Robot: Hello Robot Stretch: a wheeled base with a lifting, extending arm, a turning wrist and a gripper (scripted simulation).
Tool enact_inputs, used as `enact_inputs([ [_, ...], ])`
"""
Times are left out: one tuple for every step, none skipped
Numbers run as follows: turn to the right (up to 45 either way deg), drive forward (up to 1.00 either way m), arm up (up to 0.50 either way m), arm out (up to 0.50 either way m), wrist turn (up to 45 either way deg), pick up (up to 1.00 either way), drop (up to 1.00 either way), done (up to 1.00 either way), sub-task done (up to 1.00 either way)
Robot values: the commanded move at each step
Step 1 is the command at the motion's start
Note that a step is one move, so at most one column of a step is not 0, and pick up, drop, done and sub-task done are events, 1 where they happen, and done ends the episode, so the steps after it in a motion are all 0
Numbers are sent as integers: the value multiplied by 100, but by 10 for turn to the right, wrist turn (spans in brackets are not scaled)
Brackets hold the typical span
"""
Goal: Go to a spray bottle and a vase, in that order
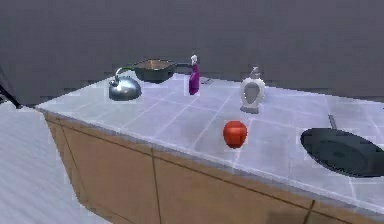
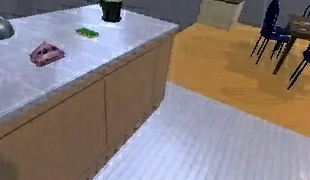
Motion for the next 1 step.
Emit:
enact_inputs([
  [0,0,0,0,0,0,0,0,100],
])
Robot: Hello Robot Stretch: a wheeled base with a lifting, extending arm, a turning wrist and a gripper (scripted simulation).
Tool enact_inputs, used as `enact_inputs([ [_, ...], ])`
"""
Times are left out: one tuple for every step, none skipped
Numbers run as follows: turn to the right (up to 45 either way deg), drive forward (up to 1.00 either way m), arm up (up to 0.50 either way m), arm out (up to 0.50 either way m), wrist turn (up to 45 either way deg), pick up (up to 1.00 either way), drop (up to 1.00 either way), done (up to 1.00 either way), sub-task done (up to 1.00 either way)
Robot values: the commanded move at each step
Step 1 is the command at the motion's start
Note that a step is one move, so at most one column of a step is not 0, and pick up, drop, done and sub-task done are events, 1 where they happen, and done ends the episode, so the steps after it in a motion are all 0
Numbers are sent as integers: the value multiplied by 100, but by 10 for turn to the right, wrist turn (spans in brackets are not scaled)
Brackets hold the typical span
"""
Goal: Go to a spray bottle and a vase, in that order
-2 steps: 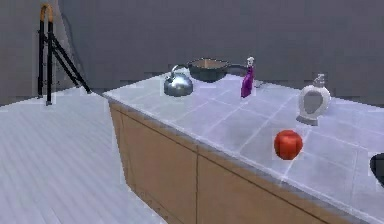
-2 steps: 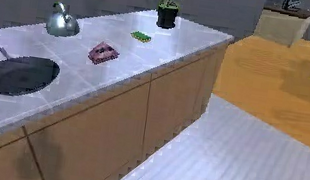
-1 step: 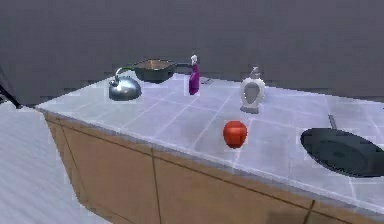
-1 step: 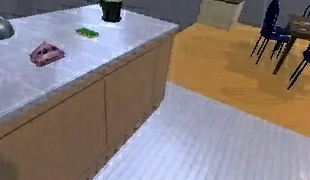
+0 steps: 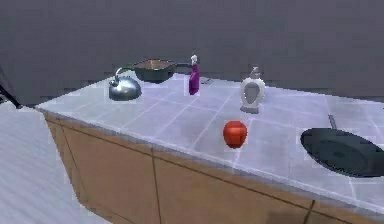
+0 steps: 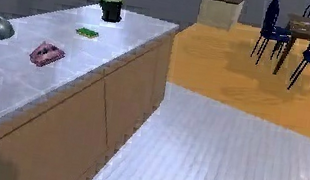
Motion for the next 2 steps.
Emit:
enact_inputs([
  [450,0,0,0,0,0,0,0,0],
  [450,0,0,0,0,0,0,0,0],
])
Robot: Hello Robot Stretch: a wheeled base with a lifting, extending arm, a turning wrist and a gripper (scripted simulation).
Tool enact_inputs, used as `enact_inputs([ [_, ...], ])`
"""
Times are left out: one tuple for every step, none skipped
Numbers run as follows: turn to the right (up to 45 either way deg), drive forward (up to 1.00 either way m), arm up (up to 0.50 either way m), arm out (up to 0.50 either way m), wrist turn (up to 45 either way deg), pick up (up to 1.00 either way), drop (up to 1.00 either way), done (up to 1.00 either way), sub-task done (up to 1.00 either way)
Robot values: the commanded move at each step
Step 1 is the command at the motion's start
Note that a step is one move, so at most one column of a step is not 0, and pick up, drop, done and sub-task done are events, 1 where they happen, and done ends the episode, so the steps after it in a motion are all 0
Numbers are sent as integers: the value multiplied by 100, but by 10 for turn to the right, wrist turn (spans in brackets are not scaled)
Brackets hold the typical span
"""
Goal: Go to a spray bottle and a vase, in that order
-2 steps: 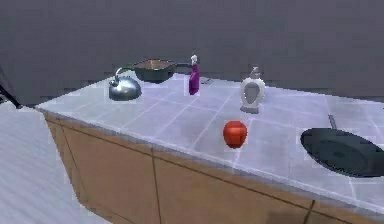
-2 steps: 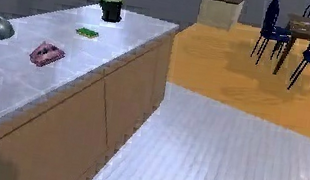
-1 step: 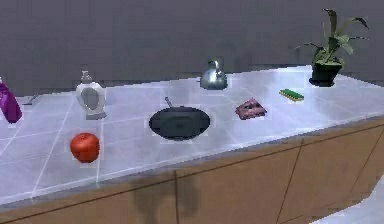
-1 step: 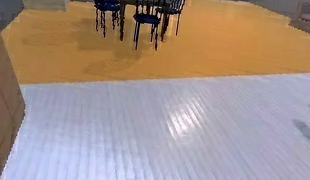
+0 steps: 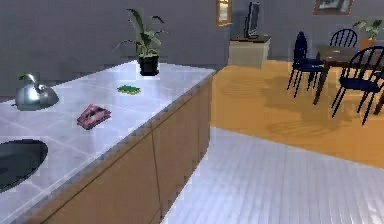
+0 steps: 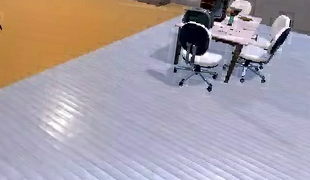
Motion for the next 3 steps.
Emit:
enact_inputs([
  [450,0,0,0,0,0,0,0,0],
  [120,0,0,0,0,0,0,0,0],
  [0,100,0,0,0,0,0,0,0],
])
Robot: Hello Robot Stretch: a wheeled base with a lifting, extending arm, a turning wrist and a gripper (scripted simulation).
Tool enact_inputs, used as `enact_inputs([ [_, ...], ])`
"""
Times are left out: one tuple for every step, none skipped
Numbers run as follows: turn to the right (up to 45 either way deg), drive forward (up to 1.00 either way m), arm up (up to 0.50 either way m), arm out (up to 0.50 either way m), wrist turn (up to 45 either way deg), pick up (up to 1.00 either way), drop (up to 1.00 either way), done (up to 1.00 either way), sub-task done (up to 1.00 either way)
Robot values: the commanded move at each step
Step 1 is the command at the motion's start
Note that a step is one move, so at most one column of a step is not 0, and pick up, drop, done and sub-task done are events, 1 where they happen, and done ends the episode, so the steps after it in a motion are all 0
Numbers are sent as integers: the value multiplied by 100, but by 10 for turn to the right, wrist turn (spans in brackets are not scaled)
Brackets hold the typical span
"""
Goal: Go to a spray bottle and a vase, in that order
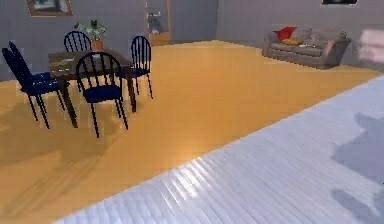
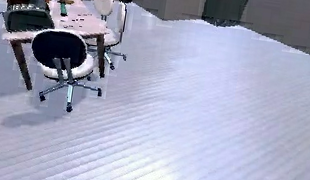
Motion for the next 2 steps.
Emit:
enact_inputs([
  [0,100,0,0,0,0,0,0,0],
  [0,100,0,0,0,0,0,0,0],
])
